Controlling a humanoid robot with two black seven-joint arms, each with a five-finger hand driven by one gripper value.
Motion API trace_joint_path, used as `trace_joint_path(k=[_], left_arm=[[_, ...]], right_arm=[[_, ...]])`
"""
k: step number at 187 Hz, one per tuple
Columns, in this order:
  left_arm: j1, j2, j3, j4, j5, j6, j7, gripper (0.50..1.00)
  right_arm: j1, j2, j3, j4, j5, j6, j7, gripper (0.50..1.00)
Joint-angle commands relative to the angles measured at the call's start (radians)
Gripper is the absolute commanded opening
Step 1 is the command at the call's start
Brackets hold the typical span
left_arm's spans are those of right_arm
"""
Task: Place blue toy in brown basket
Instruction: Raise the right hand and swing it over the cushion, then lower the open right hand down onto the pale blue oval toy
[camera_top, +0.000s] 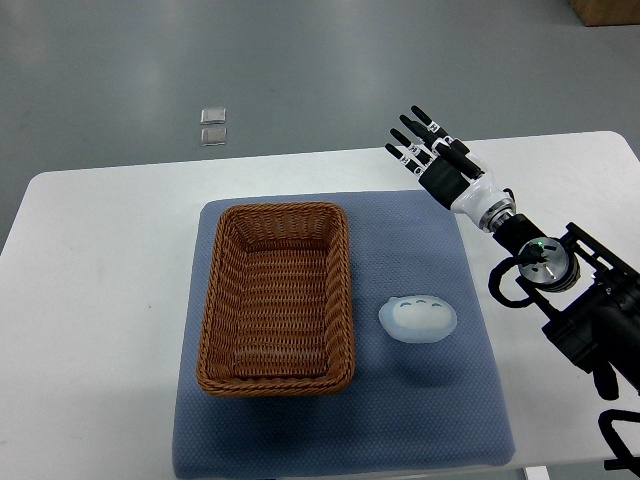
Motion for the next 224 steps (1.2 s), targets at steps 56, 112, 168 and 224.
trace_joint_path(k=[56,112,168,224], left_arm=[[0.001,0.000,-0.005,-0.003,0.000,0.002,-0.003,1.000],[-0.011,0.000,-0.002,-0.012,0.002,-0.012,-0.002,1.000],[-0.027,0.000,-0.002,-0.018,0.005,-0.015,-0.002,1.000],[-0.028,0.000,-0.002,-0.018,0.006,-0.017,-0.002,1.000]], right_arm=[[0.044,-0.088,-0.031,0.046,-0.098,0.008,-0.040,0.909],[0.297,-0.446,-0.298,0.235,-0.396,0.103,-0.183,0.909],[0.693,-0.729,-0.860,0.597,-0.640,0.123,-0.254,0.909],[0.793,-0.763,-1.048,0.755,-0.643,0.156,-0.286,0.909]])
